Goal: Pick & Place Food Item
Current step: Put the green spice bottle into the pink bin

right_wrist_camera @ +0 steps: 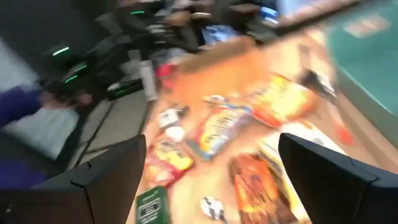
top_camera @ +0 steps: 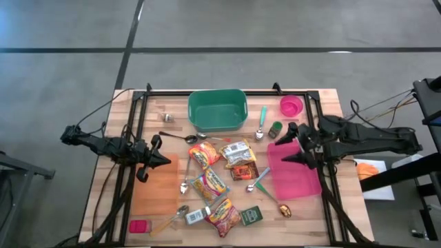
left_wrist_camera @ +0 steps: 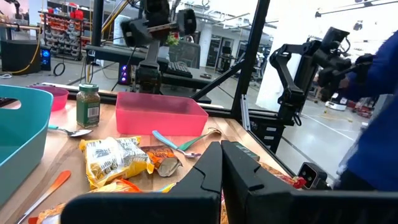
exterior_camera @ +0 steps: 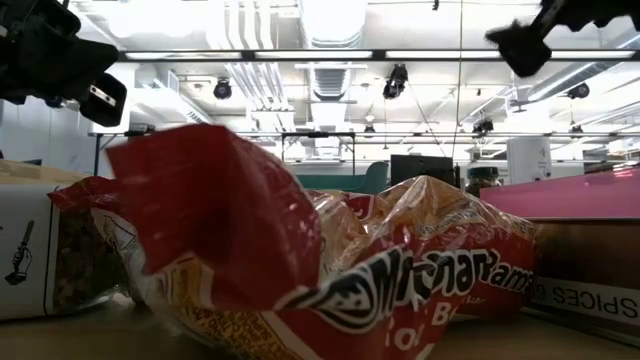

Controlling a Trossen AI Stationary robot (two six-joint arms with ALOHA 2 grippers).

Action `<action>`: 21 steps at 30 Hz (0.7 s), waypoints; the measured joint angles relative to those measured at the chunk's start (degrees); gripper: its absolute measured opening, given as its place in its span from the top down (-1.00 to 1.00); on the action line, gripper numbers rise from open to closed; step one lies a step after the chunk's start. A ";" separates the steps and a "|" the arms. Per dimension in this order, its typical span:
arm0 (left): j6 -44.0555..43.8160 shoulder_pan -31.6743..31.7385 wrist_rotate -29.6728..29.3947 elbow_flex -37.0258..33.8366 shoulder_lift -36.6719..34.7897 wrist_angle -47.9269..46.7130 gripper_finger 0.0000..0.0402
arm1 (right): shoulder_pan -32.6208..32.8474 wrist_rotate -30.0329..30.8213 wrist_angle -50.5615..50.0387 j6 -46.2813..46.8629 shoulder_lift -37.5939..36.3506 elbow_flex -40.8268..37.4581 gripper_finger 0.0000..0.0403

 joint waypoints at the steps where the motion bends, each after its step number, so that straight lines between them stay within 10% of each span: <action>1: -0.02 0.00 0.00 0.00 0.00 -0.02 1.00 | -0.36 2.00 -0.81 2.39 0.81 0.57 -0.79; 21: -9.45 0.98 -17.44 2.85 0.38 8.10 1.00 | -2.50 7.24 -1.47 -2.97 12.96 10.29 -0.79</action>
